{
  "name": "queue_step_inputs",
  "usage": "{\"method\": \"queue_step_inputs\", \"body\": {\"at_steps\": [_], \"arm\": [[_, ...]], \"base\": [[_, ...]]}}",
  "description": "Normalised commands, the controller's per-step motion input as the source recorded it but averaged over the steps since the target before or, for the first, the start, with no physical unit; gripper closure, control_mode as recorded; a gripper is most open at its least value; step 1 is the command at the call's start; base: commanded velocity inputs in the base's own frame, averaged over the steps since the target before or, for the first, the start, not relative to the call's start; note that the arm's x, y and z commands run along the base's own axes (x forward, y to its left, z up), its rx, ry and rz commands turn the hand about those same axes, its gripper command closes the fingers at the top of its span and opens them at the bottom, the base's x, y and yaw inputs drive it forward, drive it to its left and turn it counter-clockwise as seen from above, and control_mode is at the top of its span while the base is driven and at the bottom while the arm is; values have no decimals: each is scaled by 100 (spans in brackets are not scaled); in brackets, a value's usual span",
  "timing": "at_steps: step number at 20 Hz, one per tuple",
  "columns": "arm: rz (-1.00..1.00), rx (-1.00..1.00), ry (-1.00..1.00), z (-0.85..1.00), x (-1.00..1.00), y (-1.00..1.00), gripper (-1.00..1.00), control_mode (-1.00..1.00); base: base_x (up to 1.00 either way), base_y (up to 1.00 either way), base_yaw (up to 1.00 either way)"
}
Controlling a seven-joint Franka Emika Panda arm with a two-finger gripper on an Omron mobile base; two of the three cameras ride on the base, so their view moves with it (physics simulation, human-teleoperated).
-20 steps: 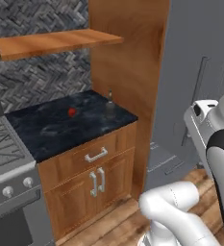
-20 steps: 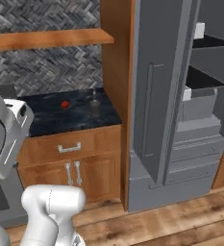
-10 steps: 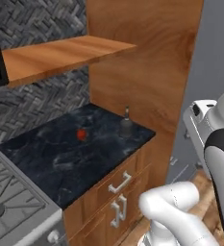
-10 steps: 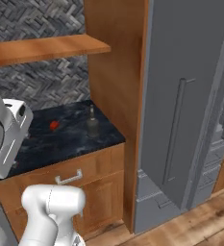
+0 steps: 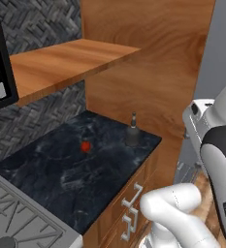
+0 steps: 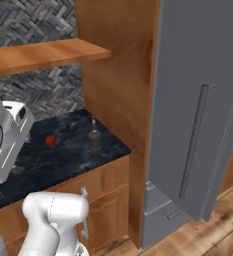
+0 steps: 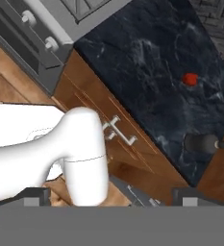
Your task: Place the liquor on the top shelf of the fridge to keep it out of children's reach, and place the corn and bell pepper on lower shelves for easy access.
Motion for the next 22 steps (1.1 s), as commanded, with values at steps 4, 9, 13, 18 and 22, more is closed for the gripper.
{"method": "queue_step_inputs", "body": {"at_steps": [4, 9, 13, 18, 22], "arm": [[-12, 0, 0, -8, 30, -6, -100, -100], [-9, 1, 0, -19, 38, -13, -100, -100], [-10, 10, 0, -31, 43, -33, -100, -100], [-18, 14, 0, -27, 44, -9, -100, -100], [-37, 12, -6, -25, 34, 0, -100, -100]], "base": [[0, 0, 0], [0, 0, 0], [0, 0, 0], [0, 0, 0], [0, 0, 0]]}}
